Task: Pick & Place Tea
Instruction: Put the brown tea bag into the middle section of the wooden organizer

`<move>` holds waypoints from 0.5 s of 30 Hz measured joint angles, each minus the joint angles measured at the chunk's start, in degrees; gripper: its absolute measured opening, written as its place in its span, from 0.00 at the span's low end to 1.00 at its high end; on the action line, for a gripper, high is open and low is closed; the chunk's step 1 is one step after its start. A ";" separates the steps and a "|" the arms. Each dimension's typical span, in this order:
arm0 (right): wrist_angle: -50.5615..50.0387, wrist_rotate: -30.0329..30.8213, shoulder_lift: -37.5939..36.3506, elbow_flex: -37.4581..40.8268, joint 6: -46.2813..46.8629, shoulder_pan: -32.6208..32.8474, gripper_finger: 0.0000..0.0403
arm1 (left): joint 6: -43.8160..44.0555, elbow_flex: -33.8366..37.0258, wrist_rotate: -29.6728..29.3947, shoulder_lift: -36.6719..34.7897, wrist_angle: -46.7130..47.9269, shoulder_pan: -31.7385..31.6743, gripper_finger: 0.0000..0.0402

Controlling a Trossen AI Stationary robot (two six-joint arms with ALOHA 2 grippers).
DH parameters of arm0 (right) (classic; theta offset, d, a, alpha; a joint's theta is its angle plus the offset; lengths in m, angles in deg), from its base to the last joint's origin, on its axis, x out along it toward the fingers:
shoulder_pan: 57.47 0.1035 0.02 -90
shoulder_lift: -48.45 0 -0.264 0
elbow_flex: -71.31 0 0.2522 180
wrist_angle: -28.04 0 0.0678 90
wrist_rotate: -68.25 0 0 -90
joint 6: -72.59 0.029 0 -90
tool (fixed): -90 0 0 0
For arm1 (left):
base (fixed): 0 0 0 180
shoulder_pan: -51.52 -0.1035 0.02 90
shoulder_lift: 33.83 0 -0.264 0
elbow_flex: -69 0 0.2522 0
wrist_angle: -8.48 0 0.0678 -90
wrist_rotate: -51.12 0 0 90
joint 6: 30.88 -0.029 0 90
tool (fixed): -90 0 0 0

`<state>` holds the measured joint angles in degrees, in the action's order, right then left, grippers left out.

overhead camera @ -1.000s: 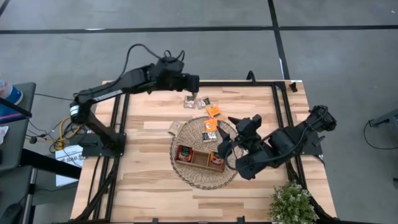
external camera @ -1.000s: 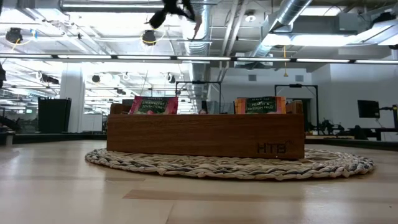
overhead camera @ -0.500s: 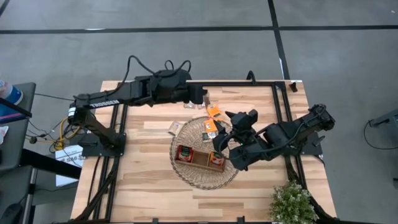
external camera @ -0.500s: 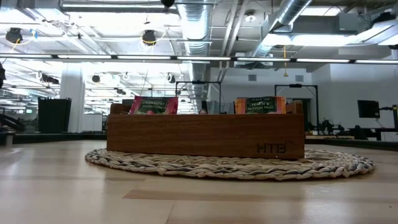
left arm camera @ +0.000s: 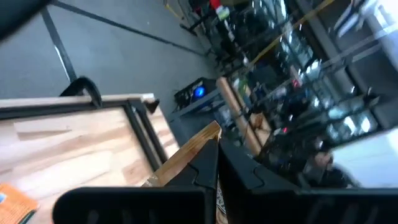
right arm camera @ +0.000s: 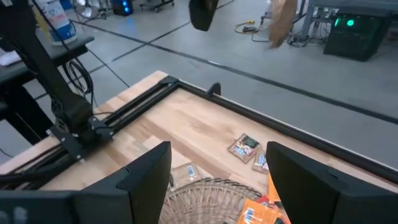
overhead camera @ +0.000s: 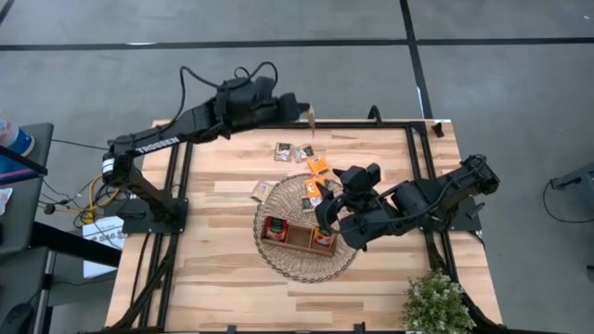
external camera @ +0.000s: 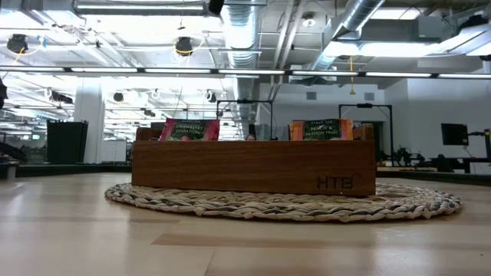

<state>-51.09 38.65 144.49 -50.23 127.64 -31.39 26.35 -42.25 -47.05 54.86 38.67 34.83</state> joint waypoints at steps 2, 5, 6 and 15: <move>0.76 -0.02 0.00 0.01 -0.01 -0.53 0.63 | 1.00 0.00 -0.12 0.22 -0.51 -0.78 0.00; 1.84 -0.54 -0.01 0.01 0.00 -1.62 0.63 | 1.09 0.02 -1.12 0.24 -0.30 -0.20 0.00; 2.19 -1.06 -0.01 0.01 -0.06 -2.20 0.63 | 1.06 0.02 -1.12 0.37 -0.38 0.44 0.00; 7.82 -1.91 -0.01 -0.87 -10.93 -5.87 0.63 | -0.74 0.01 -5.42 0.99 3.41 4.79 0.00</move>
<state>-43.27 36.75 144.48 -51.10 116.71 -37.26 25.61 -42.24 -52.48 55.85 42.09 39.62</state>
